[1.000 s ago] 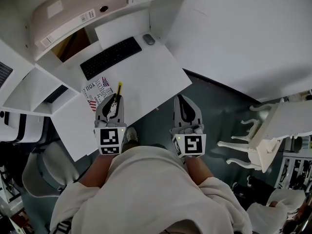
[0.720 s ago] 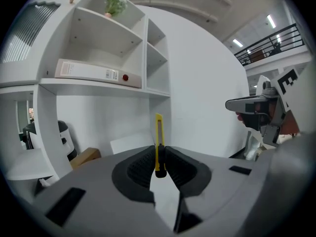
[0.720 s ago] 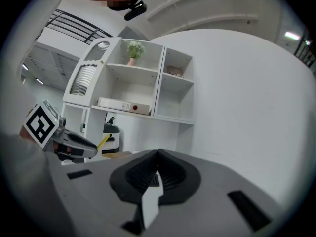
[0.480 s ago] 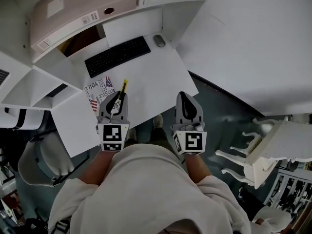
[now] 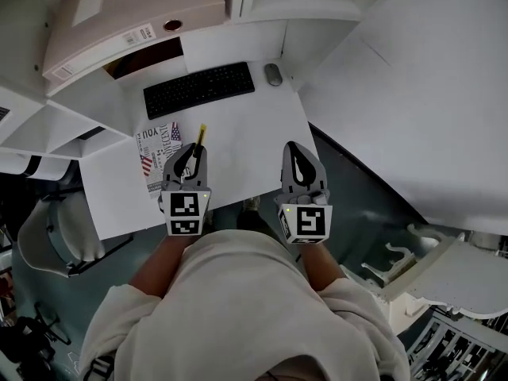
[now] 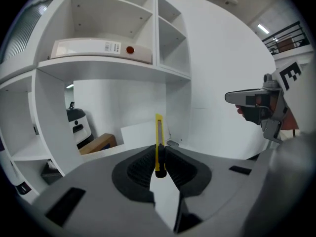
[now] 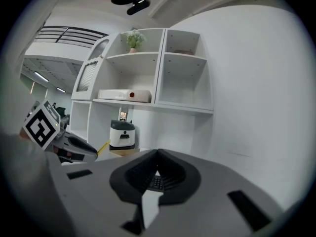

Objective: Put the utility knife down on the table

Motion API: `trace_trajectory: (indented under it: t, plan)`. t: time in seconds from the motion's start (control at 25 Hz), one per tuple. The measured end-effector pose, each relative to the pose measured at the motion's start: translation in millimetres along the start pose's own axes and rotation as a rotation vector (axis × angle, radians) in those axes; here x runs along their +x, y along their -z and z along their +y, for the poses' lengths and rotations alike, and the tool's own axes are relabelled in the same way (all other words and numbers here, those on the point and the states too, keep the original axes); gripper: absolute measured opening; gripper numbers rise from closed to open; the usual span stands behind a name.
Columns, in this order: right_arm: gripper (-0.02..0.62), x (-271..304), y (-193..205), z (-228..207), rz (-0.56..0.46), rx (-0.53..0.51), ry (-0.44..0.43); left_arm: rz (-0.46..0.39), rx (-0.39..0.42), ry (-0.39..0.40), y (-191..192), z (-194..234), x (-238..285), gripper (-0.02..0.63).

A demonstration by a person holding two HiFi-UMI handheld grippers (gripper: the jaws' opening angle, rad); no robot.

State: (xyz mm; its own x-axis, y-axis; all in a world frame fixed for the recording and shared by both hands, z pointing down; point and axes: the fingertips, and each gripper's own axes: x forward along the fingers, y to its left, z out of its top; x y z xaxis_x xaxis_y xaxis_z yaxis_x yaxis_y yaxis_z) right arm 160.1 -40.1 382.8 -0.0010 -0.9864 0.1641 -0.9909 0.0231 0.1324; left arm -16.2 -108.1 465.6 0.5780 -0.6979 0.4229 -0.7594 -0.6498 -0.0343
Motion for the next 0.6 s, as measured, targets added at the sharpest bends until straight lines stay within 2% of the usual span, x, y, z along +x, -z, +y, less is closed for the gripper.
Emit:
trace_trajectory:
  t: [0.6]
  plan:
    - [0.003,51.4,31.3,-32.0,0.065,-0.010,-0.134,0.246,-0.239,-0.099,89.4,-5.4,75.6,0.063]
